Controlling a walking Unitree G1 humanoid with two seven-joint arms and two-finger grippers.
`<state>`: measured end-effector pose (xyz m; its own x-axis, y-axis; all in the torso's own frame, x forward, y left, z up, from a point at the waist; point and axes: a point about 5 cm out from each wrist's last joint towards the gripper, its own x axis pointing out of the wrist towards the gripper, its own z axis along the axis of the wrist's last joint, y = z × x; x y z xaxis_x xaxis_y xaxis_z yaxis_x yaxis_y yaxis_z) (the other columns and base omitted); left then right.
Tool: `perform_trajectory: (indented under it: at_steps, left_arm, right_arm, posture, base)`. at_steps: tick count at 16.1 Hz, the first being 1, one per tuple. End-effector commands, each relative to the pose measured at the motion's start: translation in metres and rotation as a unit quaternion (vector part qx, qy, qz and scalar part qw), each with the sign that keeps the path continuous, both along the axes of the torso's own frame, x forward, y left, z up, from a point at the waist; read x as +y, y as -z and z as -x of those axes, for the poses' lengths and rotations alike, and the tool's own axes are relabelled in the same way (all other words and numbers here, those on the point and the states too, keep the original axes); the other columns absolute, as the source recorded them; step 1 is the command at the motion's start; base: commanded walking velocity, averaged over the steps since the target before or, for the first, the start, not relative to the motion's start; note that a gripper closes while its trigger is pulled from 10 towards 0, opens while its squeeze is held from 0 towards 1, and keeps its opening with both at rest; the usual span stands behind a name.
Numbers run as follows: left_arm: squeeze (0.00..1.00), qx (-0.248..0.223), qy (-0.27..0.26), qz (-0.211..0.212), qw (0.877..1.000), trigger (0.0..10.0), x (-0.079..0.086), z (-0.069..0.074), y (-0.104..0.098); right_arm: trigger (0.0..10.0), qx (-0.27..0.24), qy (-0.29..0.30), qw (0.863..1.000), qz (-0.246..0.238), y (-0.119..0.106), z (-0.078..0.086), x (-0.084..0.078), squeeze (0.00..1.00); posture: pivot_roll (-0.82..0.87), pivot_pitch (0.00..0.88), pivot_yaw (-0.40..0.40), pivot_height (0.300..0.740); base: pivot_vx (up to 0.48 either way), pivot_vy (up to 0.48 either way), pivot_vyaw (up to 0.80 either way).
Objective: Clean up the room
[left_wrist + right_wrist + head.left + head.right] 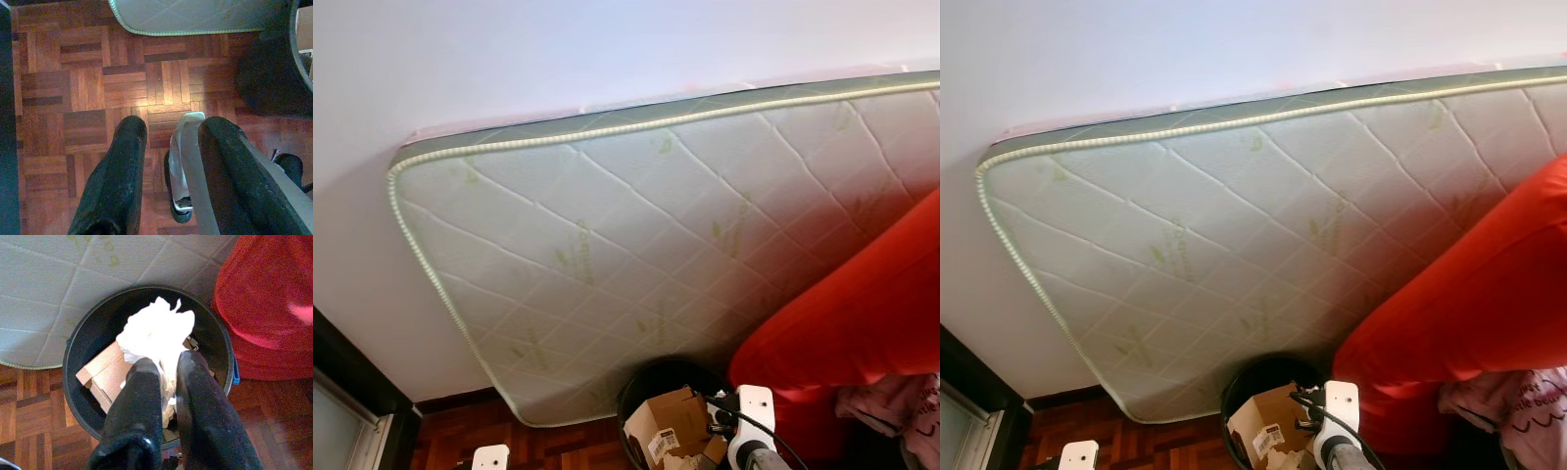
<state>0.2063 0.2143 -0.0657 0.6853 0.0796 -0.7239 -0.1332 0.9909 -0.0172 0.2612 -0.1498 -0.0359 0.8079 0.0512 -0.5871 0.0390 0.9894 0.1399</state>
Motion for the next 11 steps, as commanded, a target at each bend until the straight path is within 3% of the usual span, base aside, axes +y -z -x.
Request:
perform_trajectory:
  at_steps: [1, 11]
  left_arm:
    - [0.0, 0.018, 0.005, -0.007, 1.0, 10.0, 0.0028, 0.0081, 0.0043]
    - [0.0, 0.018, 0.004, -0.008, 1.0, 10.0, 0.0033, 0.0077, 0.004]
  right_arm:
    - [10.0, 0.01, 0.002, 1.0, -0.005, 0.0032, 0.0038, 0.0014, 1.0]
    - [10.0, 0.012, -0.017, 0.999, -0.032, 0.003, 0.0034, 0.0052, 1.0]
  posture:
    - [-0.02, 0.061, 0.048, 0.631]
    - [-0.01, 0.072, 0.048, 0.631]
  base:
    - [0.0, 0.0, 0.0]
    - [0.0, 0.0, 0.0]
